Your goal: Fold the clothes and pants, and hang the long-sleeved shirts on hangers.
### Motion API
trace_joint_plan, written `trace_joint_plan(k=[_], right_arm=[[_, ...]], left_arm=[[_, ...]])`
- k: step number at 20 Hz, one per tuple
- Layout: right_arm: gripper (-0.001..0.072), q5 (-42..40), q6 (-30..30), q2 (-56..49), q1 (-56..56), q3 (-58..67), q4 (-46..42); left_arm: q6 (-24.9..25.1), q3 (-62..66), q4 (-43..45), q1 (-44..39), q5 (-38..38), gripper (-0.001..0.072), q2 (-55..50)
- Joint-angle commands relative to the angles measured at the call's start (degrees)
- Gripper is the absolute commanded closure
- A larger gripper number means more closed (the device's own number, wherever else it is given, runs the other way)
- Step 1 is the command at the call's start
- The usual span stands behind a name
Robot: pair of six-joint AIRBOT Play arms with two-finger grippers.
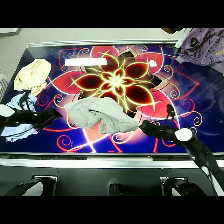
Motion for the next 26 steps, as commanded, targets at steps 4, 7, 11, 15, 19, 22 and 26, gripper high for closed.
trace_joint_plan(k=[4,7,11,15,19,22,26], right_arm=[[0.0678,11.78,7.8,10.36,-5.81,0.07,-12.83],[0.0678,13.18,7.8,10.54,-5.81,0.07,-12.81],[0.0678,13.18,8.72,10.6,-5.81,0.07,-12.68],[0.0678,12.96,8.66,12.2,-5.81,0.07,-12.74],[0.0679,12.17,8.83,14.67,-5.81,0.39,-12.7],[0.0679,10.25,7.87,14.32,-5.81,5.29,-14.95],[0.0679,9.38,6.58,9.84,-5.81,23.74,-22.75]], left_arm=[[10.1,-5.18,-14.56,-2.69,6.47,-0.0007,-8.96],[10.03,-5.18,-14.69,-6.64,9.55,-0.0006,-12.39],[9.49,-4.55,-18.99,-10.34,15.32,-0.0005,-15.47],[9.42,-2.32,-19.65,-13.46,18.71,0.0155,-19.43],[9.86,1.97,-19.58,-14.25,16.85,0.069,-20.59],[9.42,9.75,-17.42,-13.46,14.49,0.0693,-17.51],[2.08,30.95,-2.95,-13.49,9.05,0.0693,-13.11]])
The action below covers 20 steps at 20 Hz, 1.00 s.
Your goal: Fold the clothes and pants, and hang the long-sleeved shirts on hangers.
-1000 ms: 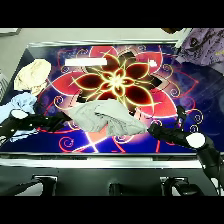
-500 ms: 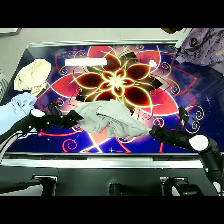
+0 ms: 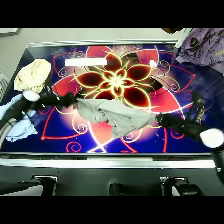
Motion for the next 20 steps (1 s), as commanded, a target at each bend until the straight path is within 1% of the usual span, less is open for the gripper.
trace_joint_plan(k=[1,5,7,8,11,13,15,17,18,19,20], right_arm=[[0.0679,-1.03,-2.05,-3.91,-0.04,17.03,-6.88],[0.0679,-0.39,-1.88,-6.82,-0.04,42.49,-16.72],[0.0679,3.45,-1.46,-6.8,-0.04,53.44,-21.88],[0.0679,6.38,-1.51,-6.67,-0.04,58.03,-23.65],[0.0678,14.8,-1.6,-4.83,-0.04,67.73,-25.92],[0.0678,17.73,-1.73,-2.19,-0.04,69.31,-26.12],[0.0678,20.24,-1.27,-0.17,-0.04,69.31,-26.08],[0.0678,23.1,0.81,-0.31,-0.04,69.29,-26.05],[0.0678,24.44,0.9,-1.09,-0.04,69.29,-25.99],[0.0678,26.25,0.96,-2.49,-0.04,69.29,-26.01],[0.0678,28.46,2.34,-4.46,-0.04,69.29,-25.97]], left_arm=[[-6.45,19.8,12.87,0.02,-6.29,0.0693,3.52],[-13.81,45.31,26.6,0.02,-14.29,0.0693,8.15],[-16.96,54.4,30.99,0.02,-17.22,0.0693,11.63],[-18.08,55.98,32.44,0.02,-17.44,0.0693,14.38],[-21.4,52.81,35.19,0.02,-19.23,0.0692,24.35],[-23.63,50.1,36.68,0.02,-22.56,0.0692,29.88],[-25.0,48.59,38.97,0.02,-25.97,0.0692,33.2],[-25.68,48.39,41.72,0.04,-28.15,0.0692,33.75],[-25.59,48.39,42.95,0.04,-28.33,0.0693,33.11],[-25.49,48.39,44.0,0.04,-28.33,0.0693,31.67],[-24.65,48.39,44.13,0.02,-28.37,0.0692,29.68]])
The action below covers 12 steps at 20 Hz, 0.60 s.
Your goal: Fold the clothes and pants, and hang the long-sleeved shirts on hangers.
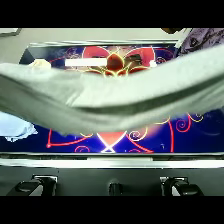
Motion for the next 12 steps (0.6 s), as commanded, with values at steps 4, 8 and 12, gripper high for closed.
trace_joint_plan(k=[4,8,12], right_arm=[[0.0677,18.97,6.56,-16.59,-0.02,0.61,2.23],[0.0677,21.14,6.49,-34.64,0.09,-3.5,8.59],[0.0677,7.63,5.27,-50.86,0.09,-9.49,9.27]], left_arm=[[4.68,-1.44,2.25,-0.09,-4.5,0.0692,-15.63],[5.09,-5.33,1.86,-0.09,-1.57,0.069,-35.04],[5.09,-5.55,-5.27,-0.09,7.85,0.069,-55.01]])
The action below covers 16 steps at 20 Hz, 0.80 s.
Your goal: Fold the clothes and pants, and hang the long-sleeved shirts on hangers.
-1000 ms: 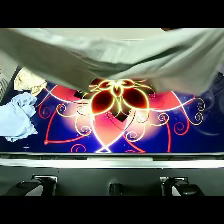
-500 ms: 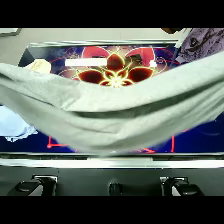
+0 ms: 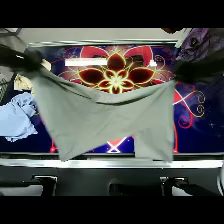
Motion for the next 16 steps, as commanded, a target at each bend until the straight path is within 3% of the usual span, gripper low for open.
trace_joint_plan(k=[1,4,7,9,10,11,12,13,14,16], right_arm=[[0.0677,-10.8,-0.68,-15.02,0.04,-3.3,2.01],[0.0676,-19.34,-0.46,-24.02,0.04,-3.3,2.73],[0.0638,-21.05,-0.55,-26.99,0.02,-3.3,3.67],[0.0414,-19.87,-4.57,-25.97,-0.52,-2.97,4.46],[0.036,-18.05,-9.27,-24.94,-1.44,-2.73,5.79],[0.0356,-16.09,-12.96,-23.54,-2.95,-2.69,7.82],[0.0356,-14.78,-14.75,-22.03,-5.62,-2.71,11.54],[0.0356,-13.07,-17.64,-20.44,-8.61,-2.73,13.84],[0.0356,-11.87,-19.34,-18.86,-11.65,-3.23,14.93],[0.0356,-11.52,-23.8,-15.1,-18.51,-7.69,18.29]], left_arm=[[0.44,-0.59,-7.8,-0.04,8.2,0.0689,-16.24],[0.44,-0.57,-10.95,-0.04,10.97,0.069,-22.34],[1.57,-0.52,-10.91,0.07,10.4,0.0682,-22.73],[5.27,-0.46,-10.91,0.85,9.05,0.0483,-20.15],[8.0,-0.42,-11.26,1.49,8.2,0.0434,-18.14],[12.83,-0.42,-11.54,2.34,6.47,0.0418,-15.45],[16.81,-0.42,-11.5,3.39,3.72,0.0301,-12.9],[19.08,-0.44,-11.5,4.66,0.42,0.0236,-10.64],[20.17,-0.5,-11.5,6.21,-3.19,0.0188,-8.7],[19.32,-4.11,-15.04,10.91,-6.23,0.017,-3.82]])
